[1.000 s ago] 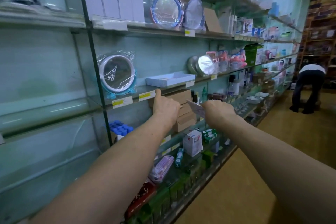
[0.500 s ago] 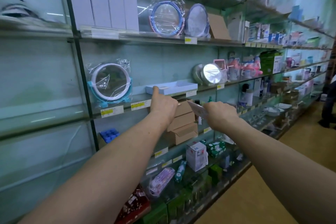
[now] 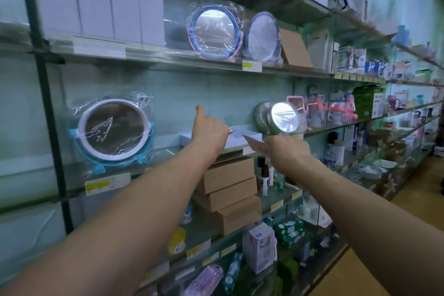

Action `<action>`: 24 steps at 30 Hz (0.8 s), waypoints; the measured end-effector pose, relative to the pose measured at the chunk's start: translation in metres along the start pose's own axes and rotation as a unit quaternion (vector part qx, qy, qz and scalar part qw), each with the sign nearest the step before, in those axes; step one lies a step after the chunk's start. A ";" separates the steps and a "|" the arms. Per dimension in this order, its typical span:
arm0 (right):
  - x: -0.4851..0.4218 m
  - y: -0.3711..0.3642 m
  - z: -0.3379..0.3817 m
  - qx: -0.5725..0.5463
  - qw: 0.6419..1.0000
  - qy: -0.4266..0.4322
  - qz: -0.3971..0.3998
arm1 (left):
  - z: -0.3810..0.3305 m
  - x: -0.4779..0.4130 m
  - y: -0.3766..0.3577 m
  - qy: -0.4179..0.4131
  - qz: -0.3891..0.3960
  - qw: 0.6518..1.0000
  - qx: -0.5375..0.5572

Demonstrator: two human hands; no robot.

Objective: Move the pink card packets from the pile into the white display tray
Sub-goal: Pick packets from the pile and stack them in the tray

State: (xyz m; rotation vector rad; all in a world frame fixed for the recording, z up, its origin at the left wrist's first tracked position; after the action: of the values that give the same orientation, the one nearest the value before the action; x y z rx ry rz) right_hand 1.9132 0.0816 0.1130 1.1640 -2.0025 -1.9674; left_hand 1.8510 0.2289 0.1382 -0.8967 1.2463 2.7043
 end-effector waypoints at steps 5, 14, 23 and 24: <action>-0.060 -0.018 -0.004 -0.020 0.999 -0.001 -0.026 | 0.007 -0.050 -0.026 0.010 -0.011 1.000 -0.011; -0.139 -0.050 -0.009 -0.057 0.996 0.010 -0.071 | 0.018 -0.110 -0.061 0.026 -0.010 0.999 -0.029; -0.220 -0.099 -0.019 -0.100 0.986 0.069 -0.116 | 0.009 -0.173 -0.100 0.064 0.005 0.997 -0.042; -0.229 -0.105 -0.020 -0.103 0.984 0.078 -0.119 | 0.007 -0.180 -0.106 0.077 0.015 0.996 -0.037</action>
State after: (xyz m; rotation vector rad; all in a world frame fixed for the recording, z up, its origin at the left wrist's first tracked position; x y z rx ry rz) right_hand 2.1311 0.2091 0.1200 1.5097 -1.6045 -2.0563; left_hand 2.0248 0.3425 0.1617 -1.1248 1.2003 2.7662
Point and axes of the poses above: each hand's wrist, its own x-axis away from the middle knuckle, its own y-axis out of the back of the hand, z = x × y, the point moved 1 cm from there along -x, towards the middle knuckle, and after that the axes turned 4 degrees about x, right-handed, at the moved point
